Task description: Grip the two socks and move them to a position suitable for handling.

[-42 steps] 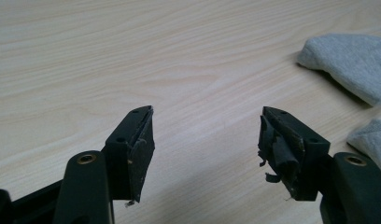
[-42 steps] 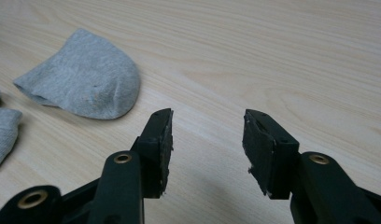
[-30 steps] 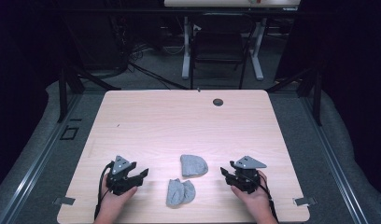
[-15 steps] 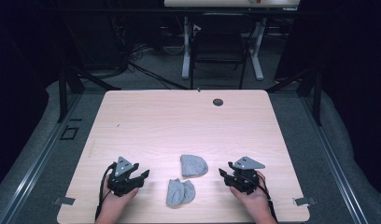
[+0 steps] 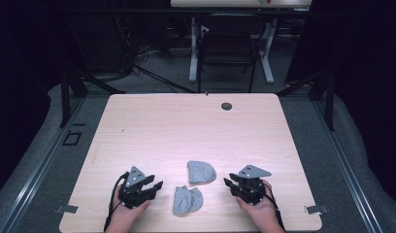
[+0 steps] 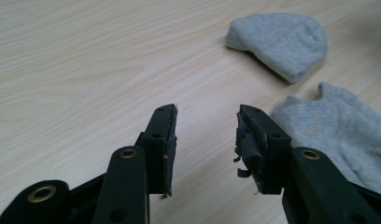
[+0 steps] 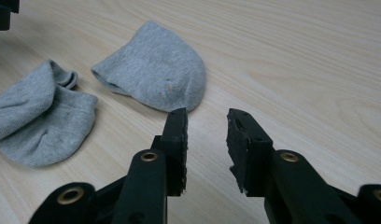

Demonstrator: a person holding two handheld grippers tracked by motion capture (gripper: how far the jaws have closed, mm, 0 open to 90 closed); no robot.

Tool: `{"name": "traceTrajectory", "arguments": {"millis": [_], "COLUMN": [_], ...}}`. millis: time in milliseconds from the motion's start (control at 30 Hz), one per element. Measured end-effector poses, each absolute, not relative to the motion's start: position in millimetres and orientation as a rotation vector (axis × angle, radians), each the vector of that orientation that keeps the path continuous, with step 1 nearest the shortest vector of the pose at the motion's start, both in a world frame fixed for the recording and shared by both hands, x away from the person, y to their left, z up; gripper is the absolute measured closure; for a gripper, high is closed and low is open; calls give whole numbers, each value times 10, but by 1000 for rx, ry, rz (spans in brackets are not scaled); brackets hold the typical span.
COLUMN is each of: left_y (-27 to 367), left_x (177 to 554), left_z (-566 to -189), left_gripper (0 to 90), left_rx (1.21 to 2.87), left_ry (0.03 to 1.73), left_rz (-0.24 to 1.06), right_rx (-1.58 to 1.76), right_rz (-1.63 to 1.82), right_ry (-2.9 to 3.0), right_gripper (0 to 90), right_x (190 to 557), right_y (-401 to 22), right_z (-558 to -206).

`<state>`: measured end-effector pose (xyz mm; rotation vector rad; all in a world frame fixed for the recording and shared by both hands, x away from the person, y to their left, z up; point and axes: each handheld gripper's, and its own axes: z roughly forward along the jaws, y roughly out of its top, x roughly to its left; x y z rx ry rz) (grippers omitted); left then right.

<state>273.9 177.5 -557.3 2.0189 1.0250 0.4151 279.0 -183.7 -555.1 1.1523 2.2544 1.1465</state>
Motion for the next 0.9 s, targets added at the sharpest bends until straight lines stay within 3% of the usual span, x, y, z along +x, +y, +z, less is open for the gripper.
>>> {"name": "traceTrajectory", "arguments": {"millis": [300, 900], "left_y": [1529, 1095], "left_x": [2616, 2412], "left_z": [-5547, -5599], "left_gripper": [635, 621], "left_rx": [2059, 2112], "left_ry": [934, 811], "left_rz": [384, 319], "right_rx": [1145, 1133], "right_rz": [1136, 1155], "right_ry": [2274, 2282], "right_gripper": [708, 722], "right_x": [2787, 2774], "right_y": [-1815, -1786], "right_z": [-5561, -5556]}}
